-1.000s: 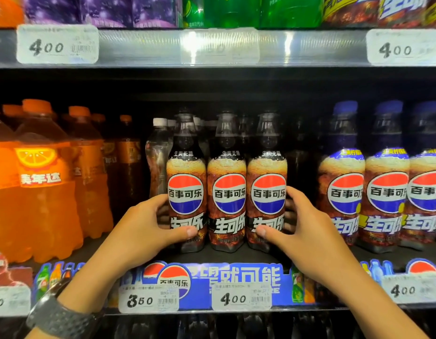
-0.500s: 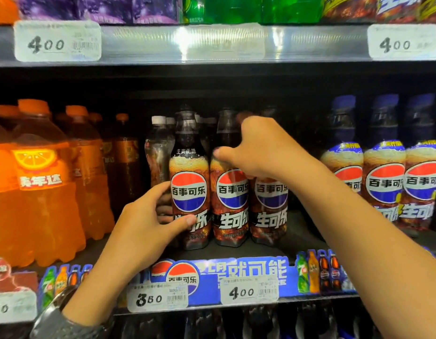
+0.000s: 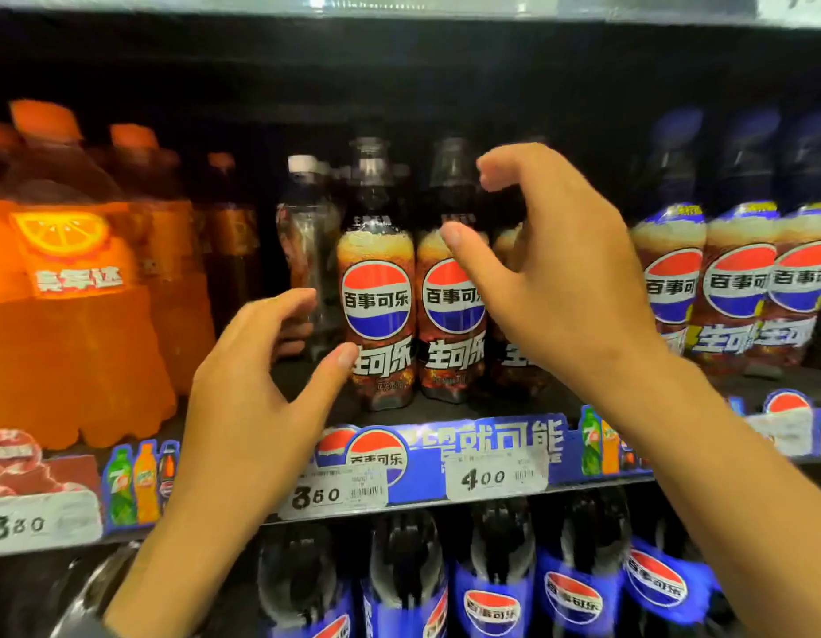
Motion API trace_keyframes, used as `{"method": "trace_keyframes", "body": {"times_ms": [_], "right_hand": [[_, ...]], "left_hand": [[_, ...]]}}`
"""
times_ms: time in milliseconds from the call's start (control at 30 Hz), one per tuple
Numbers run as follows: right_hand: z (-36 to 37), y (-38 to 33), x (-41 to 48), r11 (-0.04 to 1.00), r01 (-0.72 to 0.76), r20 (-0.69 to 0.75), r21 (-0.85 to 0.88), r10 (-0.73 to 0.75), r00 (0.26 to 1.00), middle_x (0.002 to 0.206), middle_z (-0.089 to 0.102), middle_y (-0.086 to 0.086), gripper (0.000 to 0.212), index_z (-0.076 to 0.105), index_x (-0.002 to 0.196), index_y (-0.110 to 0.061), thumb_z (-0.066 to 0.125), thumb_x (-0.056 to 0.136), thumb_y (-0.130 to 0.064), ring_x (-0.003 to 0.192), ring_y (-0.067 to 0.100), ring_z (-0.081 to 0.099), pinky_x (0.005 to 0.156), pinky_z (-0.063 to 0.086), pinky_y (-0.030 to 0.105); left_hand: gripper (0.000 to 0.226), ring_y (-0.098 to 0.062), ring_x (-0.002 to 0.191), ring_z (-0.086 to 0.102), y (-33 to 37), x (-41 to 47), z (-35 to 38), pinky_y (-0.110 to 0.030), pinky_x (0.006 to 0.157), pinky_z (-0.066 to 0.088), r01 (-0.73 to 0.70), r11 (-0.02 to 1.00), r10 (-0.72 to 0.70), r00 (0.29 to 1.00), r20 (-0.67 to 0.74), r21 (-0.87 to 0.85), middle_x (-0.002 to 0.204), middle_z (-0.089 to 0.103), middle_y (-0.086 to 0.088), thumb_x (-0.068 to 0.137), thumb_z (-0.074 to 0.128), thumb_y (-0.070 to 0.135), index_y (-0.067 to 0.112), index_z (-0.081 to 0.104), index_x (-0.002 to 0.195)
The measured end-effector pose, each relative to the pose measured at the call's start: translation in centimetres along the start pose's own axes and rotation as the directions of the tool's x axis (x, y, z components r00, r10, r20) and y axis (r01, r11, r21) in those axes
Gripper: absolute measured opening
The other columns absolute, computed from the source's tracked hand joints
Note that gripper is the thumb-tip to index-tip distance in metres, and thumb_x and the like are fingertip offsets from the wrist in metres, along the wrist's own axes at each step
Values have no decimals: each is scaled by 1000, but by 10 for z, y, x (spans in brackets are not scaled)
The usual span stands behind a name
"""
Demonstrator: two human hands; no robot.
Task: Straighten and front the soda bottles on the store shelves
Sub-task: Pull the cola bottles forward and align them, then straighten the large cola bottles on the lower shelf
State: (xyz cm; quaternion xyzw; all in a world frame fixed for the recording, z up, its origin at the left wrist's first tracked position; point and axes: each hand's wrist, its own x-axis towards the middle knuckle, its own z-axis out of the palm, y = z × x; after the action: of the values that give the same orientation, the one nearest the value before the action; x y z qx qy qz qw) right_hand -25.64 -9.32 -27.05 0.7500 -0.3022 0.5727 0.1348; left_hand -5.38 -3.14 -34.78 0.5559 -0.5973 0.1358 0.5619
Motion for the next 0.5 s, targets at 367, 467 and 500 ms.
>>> {"method": "trace_keyframes", "body": {"times_ms": [367, 467, 500], "right_hand": [[18, -17, -171, 937, -81, 215, 340, 6, 977, 82, 55, -15, 3, 56, 88, -29, 56, 90, -28, 71, 2, 52, 67, 40, 13], [40, -21, -205, 864, -213, 299, 456, 78, 951, 81, 52, -16, 6, 54, 91, -33, 57, 88, -28, 68, 0, 52, 67, 38, 7], [48, -22, -216, 847, -247, 329, 471, 91, 940, 80, 53, -15, 7, 54, 93, -32, 57, 89, -28, 69, 3, 53, 67, 40, 10]], "left_hand": [[32, 8, 49, 57, -58, -103, -28, -5, 59, 44, 574, 808, -536, 810, 236, -135, 69, 62, 3, 98, 43, 0, 28, 48, 84], [9, 0, 75, 66, -26, -144, -40, -15, 72, 51, 482, 862, -488, 873, 7, -157, 83, 72, 10, 91, 64, 17, 26, 67, 92], [9, -8, 81, 67, -17, -161, -44, -21, 74, 53, 424, 896, -430, 902, -24, -131, 90, 72, 7, 89, 64, 28, 30, 68, 96]]}}
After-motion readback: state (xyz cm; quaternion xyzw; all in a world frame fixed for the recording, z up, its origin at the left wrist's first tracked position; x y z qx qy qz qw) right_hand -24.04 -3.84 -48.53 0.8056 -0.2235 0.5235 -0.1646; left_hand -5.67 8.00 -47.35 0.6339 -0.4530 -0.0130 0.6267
